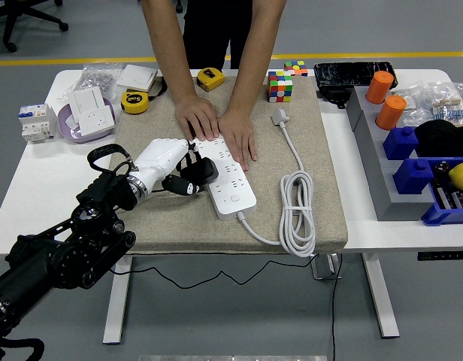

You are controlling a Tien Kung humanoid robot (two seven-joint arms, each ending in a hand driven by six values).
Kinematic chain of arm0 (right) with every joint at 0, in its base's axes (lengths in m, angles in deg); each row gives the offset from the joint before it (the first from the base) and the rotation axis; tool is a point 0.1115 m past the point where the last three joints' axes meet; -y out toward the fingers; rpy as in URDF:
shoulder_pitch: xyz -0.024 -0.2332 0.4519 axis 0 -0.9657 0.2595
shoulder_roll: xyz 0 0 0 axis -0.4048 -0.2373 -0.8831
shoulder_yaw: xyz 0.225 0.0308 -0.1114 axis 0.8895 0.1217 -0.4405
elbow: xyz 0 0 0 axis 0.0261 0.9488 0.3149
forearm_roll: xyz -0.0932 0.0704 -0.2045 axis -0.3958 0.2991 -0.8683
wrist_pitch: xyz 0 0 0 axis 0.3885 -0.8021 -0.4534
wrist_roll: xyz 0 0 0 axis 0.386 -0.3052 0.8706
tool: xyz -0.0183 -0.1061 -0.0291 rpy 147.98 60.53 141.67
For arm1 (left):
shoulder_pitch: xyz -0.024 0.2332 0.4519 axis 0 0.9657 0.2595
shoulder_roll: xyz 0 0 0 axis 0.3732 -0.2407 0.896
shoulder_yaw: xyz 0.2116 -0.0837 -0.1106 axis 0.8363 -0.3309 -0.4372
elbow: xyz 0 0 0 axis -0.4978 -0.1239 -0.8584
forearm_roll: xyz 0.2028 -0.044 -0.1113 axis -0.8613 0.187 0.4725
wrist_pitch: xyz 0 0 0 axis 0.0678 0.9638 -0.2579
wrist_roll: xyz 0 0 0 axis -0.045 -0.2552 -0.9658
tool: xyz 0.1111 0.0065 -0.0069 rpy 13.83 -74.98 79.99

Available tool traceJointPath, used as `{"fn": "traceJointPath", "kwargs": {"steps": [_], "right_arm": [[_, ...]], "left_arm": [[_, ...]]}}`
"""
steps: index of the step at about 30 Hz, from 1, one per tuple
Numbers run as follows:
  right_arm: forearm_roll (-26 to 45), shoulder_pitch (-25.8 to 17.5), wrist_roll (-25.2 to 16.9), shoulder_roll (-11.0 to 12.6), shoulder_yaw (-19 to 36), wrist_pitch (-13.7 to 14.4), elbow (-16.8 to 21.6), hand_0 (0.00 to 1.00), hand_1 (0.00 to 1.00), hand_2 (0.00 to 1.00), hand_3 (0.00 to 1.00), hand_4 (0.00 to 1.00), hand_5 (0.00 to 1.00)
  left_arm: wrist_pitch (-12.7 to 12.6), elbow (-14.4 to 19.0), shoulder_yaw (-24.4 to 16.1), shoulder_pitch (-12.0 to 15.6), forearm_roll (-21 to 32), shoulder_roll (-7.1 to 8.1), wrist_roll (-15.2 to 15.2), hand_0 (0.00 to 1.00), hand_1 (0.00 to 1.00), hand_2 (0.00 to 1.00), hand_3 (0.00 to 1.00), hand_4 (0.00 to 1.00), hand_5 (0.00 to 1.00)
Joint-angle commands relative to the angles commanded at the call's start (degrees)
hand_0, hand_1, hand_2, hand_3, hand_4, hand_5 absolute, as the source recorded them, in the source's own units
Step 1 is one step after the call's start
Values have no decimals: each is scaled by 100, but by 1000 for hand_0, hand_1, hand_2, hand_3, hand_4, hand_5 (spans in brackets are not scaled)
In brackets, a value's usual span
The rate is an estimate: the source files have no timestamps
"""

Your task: Pick up the plug,place it near the board,insert it into the board,press the button

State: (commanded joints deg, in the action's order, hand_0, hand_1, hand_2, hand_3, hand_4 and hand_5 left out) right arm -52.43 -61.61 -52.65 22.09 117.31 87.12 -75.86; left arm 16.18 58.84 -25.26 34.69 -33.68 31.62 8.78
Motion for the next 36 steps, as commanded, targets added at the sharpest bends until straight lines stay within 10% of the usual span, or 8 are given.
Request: {"fn": "traceJointPath", "kwargs": {"steps": [29, 30, 35, 36], "right_arm": [[-56, 27, 8, -6, 74, -2, 0, 852, 738, 708, 666, 967, 603], [-59, 27, 9, -7, 79, -1, 0, 853, 738, 707, 666, 968, 604], [-71, 13, 13, -25, 93, -2, 0, 853, 738, 707, 666, 968, 604], [-81, 11, 17, -28, 101, -4, 0, 852, 737, 707, 666, 967, 604]], "left_arm": [[215, 168, -148, -1, 241, -12, -42, 688, 719, 671, 693, 998, 316], [240, 206, -170, 13, 263, -16, -42, 725, 810, 752, 752, 998, 486], [354, 527, -508, 177, 382, -84, -34, 725, 810, 752, 752, 998, 486], [356, 583, -572, 210, 399, -97, -34, 848, 962, 914, 873, 998, 657]]}}
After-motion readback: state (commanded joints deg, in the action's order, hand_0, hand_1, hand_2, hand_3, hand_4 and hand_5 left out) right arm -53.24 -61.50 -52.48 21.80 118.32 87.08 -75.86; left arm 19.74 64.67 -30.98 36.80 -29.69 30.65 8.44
